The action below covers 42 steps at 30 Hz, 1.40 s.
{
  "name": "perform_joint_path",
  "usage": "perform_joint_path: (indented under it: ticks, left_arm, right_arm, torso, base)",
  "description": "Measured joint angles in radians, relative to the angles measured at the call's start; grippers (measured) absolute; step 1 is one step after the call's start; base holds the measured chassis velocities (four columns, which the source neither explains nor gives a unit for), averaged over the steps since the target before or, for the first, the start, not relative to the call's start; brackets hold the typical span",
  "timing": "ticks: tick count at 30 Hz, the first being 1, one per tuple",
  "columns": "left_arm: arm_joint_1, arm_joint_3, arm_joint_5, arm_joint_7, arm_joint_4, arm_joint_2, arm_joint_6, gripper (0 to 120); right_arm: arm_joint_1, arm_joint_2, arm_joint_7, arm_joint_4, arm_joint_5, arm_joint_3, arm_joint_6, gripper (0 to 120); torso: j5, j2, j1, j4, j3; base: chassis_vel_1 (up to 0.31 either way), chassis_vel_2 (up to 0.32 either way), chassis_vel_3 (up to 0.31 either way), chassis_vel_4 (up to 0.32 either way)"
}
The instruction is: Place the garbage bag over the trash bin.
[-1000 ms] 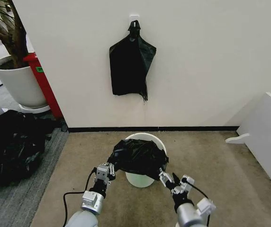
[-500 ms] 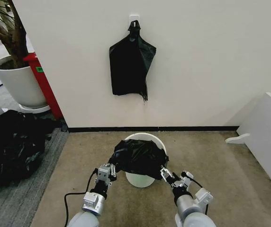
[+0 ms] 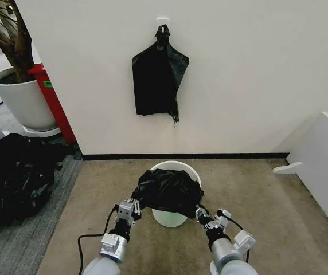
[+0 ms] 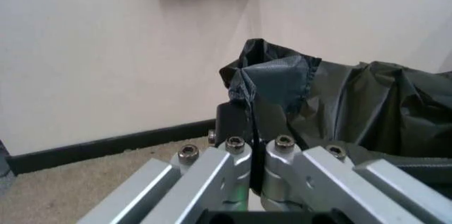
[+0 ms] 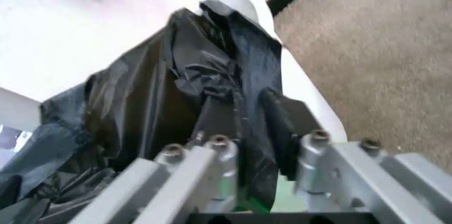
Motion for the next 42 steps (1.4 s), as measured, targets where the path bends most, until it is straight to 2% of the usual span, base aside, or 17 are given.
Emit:
perform_joint_path:
  ticks: [2, 12, 14, 15, 18, 20, 23, 25, 29, 33, 42]
  left_arm:
    - [0.000, 0.000, 0.000, 0.000, 0.002, 0.000, 0.000, 0]
    - [-0.002, -0.007, -0.001, 0.000, -0.005, 0.000, 0.000, 0]
    - [-0.001, -0.010, -0.001, -0.001, -0.007, -0.001, 0.000, 0]
    - [0.002, -0.013, 0.001, -0.001, -0.008, 0.000, -0.001, 0]
    - [0.014, -0.018, 0.018, -0.001, -0.006, 0.010, -0.010, 0]
    - [0.017, -0.019, 0.024, -0.002, -0.004, 0.012, -0.012, 0]
    - [0.034, -0.030, 0.061, -0.013, 0.012, 0.025, -0.026, 0]
    - [0.041, -0.033, 0.076, -0.016, 0.028, 0.027, -0.036, 0]
    - [0.028, -0.034, 0.096, -0.015, 0.078, 0.007, -0.070, 0]
    - [-0.026, -0.033, 0.093, 0.013, 0.152, -0.057, -0.144, 0]
    - [-0.078, -0.042, 0.039, 0.097, 0.163, -0.110, -0.246, 0]
  right_arm:
    - [-0.009, -0.006, -0.011, 0.005, -0.023, -0.001, 0.015, 0]
    - [-0.065, -0.034, -0.046, 0.046, -0.161, 0.002, 0.073, 0]
    - [-0.080, -0.040, -0.055, 0.042, -0.250, -0.004, 0.094, 0]
    - [-0.100, -0.048, -0.064, 0.020, -0.385, -0.012, 0.113, 0]
    - [-0.130, -0.059, -0.109, -0.030, -0.587, -0.024, 0.160, 0]
    - [-0.133, -0.059, -0.121, -0.045, -0.631, -0.026, 0.171, 0]
    - [-0.134, -0.053, -0.192, -0.157, -0.905, -0.023, 0.270, 0]
    - [-0.127, -0.045, -0.204, -0.207, -1.025, -0.011, 0.296, 0]
    - [-0.101, -0.028, -0.200, -0.256, -1.114, 0.004, 0.297, 0]
    - [-0.056, -0.015, -0.186, -0.278, -1.142, 0.047, 0.289, 0]
    - [-0.035, -0.019, -0.200, -0.229, -1.152, 0.139, 0.310, 0]
  torso:
    - [0.0000, 0.000, 0.000, 0.0000, 0.000]
    - [0.0000, 0.000, 0.000, 0.0000, 0.000]
    - [-0.0001, 0.000, 0.000, 0.0000, 0.000]
    - [0.0000, 0.000, 0.000, 0.0000, 0.000]
    - [-0.0001, 0.000, 0.000, -0.0001, 0.000]
    - [0.0000, 0.000, 0.000, 0.0000, 0.000]
    - [0.0000, 0.000, 0.000, 0.0000, 0.000]
    - [0.0001, 0.000, 0.000, 0.0000, 0.000]
    - [0.0001, 0.000, 0.000, 0.0001, 0.000]
    - [0.0000, 0.000, 0.000, 0.0000, 0.000]
    - [0.0001, 0.000, 0.000, 0.0000, 0.000]
  base:
    - [0.000, 0.000, 0.000, 0.000]
    - [0.000, 0.000, 0.000, 0.000]
    - [0.000, 0.000, 0.000, 0.000]
    - [0.000, 0.000, 0.000, 0.000]
    - [0.000, 0.000, 0.000, 0.000]
    - [0.000, 0.000, 0.000, 0.000]
    - [0.000, 0.000, 0.000, 0.000]
    - [0.000, 0.000, 0.000, 0.000]
    - [0.000, 0.000, 0.000, 0.000]
    - [0.000, 0.000, 0.000, 0.000]
    - [0.000, 0.000, 0.000, 0.000]
